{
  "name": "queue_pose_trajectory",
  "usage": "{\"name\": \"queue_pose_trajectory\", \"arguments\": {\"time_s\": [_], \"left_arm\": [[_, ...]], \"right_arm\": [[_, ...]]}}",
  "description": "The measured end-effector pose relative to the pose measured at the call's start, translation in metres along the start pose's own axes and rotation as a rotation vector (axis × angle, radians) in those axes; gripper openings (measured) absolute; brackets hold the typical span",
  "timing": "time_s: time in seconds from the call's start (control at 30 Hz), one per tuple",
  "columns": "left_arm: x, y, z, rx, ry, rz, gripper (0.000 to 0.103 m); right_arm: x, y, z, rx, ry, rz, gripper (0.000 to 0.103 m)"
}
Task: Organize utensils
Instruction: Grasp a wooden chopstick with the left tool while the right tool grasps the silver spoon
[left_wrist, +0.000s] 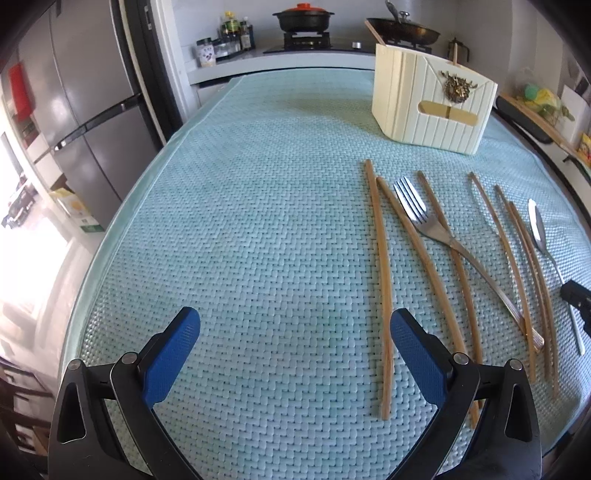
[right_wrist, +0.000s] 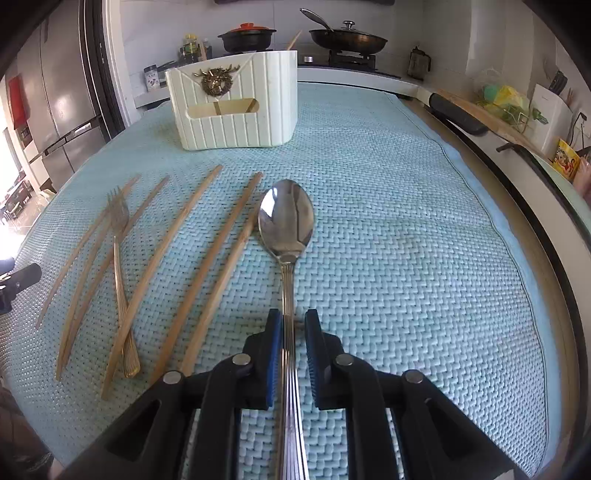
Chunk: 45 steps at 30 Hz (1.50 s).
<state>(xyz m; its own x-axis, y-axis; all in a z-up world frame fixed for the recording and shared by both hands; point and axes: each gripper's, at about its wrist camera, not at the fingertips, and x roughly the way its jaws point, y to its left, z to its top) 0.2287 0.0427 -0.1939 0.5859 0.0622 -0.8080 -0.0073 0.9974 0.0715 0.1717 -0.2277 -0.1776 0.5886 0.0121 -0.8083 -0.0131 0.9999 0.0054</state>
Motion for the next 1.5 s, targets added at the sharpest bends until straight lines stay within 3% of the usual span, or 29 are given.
{"name": "queue_pose_trajectory", "arguments": {"time_s": [0.1,0.23,0.47,0.63,0.9,1.03,1.23,1.33,1.5], "left_arm": [[0.010,-0.006,0.004,0.039,0.014,0.006,0.103],[0.021,-0.010,0.012,0.077,0.018,0.000,0.103],[0.038,-0.021,0.036,0.144,0.035,-0.010,0.102],[0.056,-0.035,0.053,0.197,0.043,-0.043,0.103],[0.086,-0.025,0.084,0.150,0.117,-0.166,0.103],[0.095,-0.019,0.097,0.136,0.120,-0.174,0.099],[0.095,-0.027,0.109,0.171,0.145,-0.190,0.075],[0.092,-0.036,0.111,0.203,0.151,-0.204,0.061],[0.086,-0.052,0.110,0.251,0.154,-0.213,0.015]], "right_arm": [[-0.003,-0.003,-0.002,-0.013,0.001,0.019,0.015],[-0.001,-0.003,0.002,-0.033,0.008,0.046,0.039],[0.012,0.001,0.020,-0.121,0.042,0.037,0.041],[0.027,-0.001,0.041,-0.142,0.075,0.082,0.046],[0.049,0.001,0.071,-0.189,0.092,0.099,0.049],[0.057,0.006,0.081,-0.217,0.098,0.108,0.050],[0.061,0.009,0.088,-0.205,0.088,0.093,0.049],[0.062,0.008,0.090,-0.200,0.077,0.091,0.042],[0.069,-0.001,0.100,-0.173,0.074,0.119,0.042]]}}
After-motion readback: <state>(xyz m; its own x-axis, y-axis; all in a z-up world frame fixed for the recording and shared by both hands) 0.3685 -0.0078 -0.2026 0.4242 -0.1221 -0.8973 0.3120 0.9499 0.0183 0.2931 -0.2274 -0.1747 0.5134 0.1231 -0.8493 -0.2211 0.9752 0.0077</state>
